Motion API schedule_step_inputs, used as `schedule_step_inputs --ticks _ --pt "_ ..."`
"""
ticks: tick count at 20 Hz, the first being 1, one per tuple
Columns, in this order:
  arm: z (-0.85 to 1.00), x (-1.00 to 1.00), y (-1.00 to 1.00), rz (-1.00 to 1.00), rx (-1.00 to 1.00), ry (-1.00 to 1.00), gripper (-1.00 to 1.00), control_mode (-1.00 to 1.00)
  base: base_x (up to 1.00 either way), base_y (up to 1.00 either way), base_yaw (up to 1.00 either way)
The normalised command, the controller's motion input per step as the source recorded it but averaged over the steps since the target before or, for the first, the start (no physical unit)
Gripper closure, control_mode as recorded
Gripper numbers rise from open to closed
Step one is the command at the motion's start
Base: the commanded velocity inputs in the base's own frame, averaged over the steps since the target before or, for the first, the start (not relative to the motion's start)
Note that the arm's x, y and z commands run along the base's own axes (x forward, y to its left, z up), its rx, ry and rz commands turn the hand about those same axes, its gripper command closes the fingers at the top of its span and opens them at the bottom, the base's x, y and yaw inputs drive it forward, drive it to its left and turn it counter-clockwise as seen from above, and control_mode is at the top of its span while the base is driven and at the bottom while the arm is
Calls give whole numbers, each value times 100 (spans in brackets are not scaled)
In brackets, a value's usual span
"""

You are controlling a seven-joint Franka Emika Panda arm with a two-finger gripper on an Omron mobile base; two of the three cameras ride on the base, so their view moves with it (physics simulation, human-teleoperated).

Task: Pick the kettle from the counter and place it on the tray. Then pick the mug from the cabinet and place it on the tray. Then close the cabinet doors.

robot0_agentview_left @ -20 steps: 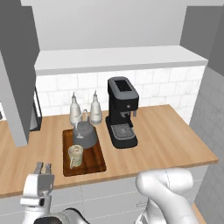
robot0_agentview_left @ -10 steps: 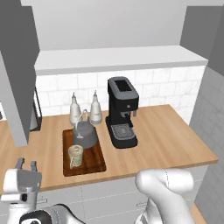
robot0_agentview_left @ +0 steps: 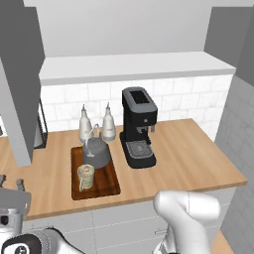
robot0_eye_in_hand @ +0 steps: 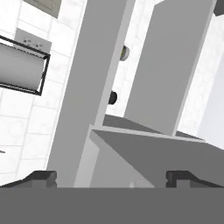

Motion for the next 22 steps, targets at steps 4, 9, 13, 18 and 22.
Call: schedule_step_inputs --ticks 4,9,13,18,22 --pt "22 20 23 0 -4 1 -100 -100 0 0 0" --pt "16 36 21 0 -9 0 -100 -100 0 0 0" --pt "24 28 21 0 -5 0 -100 -100 0 0 0" --pt "21 22 27 -2 -3 -5 -100 -100 0 0 0" --pt "19 15 22 -3 -1 -11 -100 -100 0 0 0"
